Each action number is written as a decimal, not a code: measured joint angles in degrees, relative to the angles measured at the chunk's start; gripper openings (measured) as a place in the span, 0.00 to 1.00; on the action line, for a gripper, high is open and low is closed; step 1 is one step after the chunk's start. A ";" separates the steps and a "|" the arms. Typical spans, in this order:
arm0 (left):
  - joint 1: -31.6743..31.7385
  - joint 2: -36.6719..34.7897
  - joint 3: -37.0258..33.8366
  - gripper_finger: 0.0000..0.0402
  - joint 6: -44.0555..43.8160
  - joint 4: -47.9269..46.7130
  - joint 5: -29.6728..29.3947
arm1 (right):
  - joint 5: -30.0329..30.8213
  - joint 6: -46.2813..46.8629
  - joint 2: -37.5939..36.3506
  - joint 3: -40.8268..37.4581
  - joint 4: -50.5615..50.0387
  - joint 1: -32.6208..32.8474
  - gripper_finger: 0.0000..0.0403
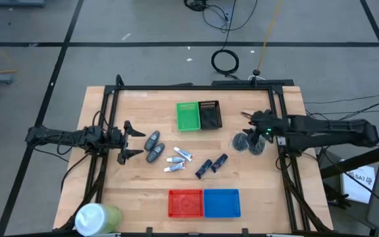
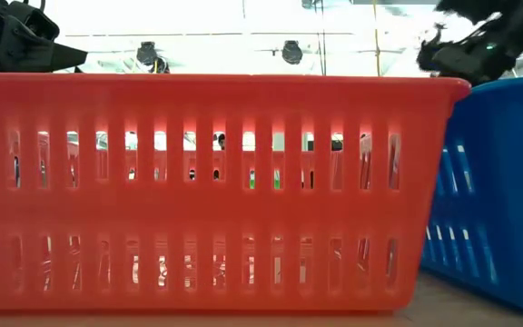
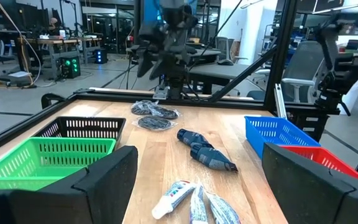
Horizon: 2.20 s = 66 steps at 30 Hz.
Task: Pick & Place Travel size toiletries
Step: Put the top hairbrush into the black bin
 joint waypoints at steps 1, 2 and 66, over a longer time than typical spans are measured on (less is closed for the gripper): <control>-0.01 0.00 0.00 0.84 0.00 -0.02 0.01 | 0.73 2.13 2.56 1.86 -3.22 -0.52 0.52; -0.01 0.02 0.00 0.84 0.02 -0.02 0.01 | 1.58 4.00 4.98 3.45 -6.06 -1.15 0.52; 0.00 0.02 0.00 0.84 0.01 -0.04 -0.01 | -0.91 14.82 17.79 -8.96 2.77 -8.71 0.01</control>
